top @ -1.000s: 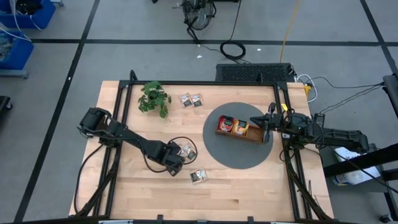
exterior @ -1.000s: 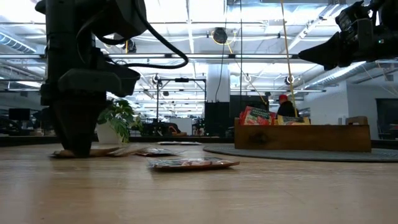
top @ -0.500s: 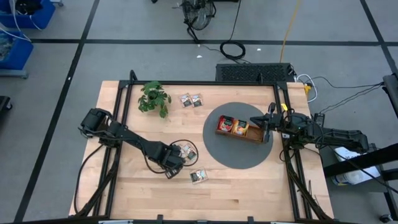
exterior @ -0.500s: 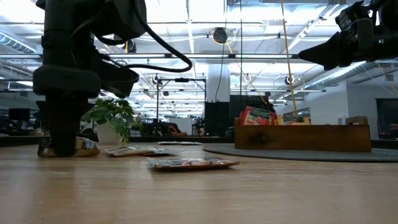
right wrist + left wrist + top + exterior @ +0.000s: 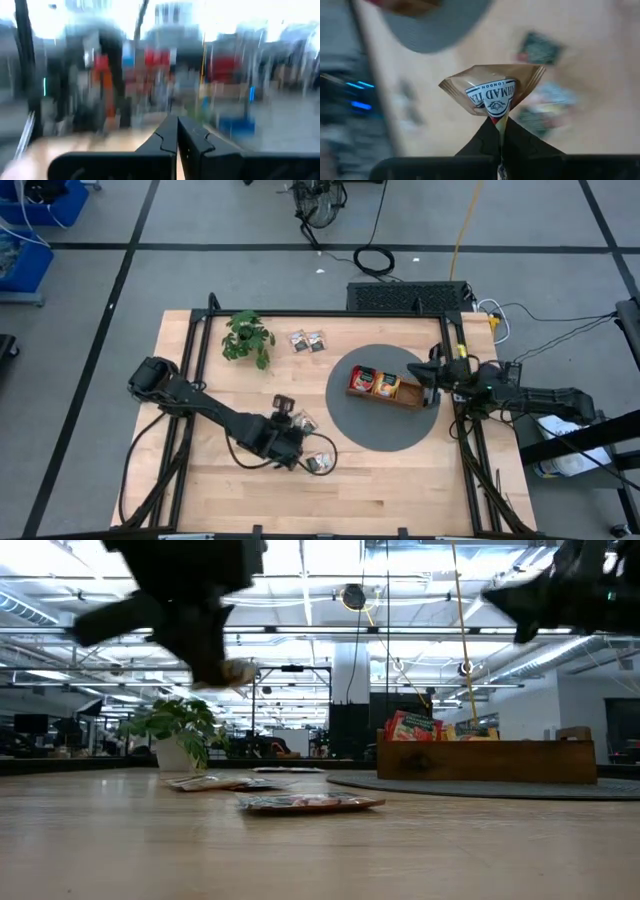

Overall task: Pick & Place Tea
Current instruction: Put the brown tea bag into the right section of the wooden organizer

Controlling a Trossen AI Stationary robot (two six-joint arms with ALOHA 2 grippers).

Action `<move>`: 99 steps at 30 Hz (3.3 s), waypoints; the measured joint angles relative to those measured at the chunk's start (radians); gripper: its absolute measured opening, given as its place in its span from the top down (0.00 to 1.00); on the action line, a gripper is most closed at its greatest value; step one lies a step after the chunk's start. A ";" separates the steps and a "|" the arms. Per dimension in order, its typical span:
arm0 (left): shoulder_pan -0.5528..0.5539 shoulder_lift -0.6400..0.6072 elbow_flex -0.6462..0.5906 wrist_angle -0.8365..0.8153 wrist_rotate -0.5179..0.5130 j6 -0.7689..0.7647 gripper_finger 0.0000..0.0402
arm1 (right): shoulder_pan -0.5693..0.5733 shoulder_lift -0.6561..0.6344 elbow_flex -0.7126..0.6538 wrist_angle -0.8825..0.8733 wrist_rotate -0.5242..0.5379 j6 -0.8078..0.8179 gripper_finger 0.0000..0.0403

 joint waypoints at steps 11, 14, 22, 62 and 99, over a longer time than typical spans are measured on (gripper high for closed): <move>0.105 0.009 0.006 0.052 -0.294 0.459 0.97 | 0.001 0.284 0.156 -0.009 -0.084 0.063 1.00; 0.124 0.029 0.006 0.109 -0.361 0.626 0.96 | 0.001 0.408 0.213 -0.035 -0.108 0.057 1.00; 0.138 0.091 0.007 0.385 -0.593 1.248 0.97 | -0.001 0.765 0.347 0.000 -0.108 0.036 1.00; 0.066 0.137 -0.005 0.703 -0.490 1.706 1.00 | -0.008 1.465 0.777 0.163 -0.560 0.144 0.44; 0.039 0.122 0.025 0.885 -0.919 1.019 0.44 | -0.008 1.386 0.723 -0.090 -0.417 0.024 0.98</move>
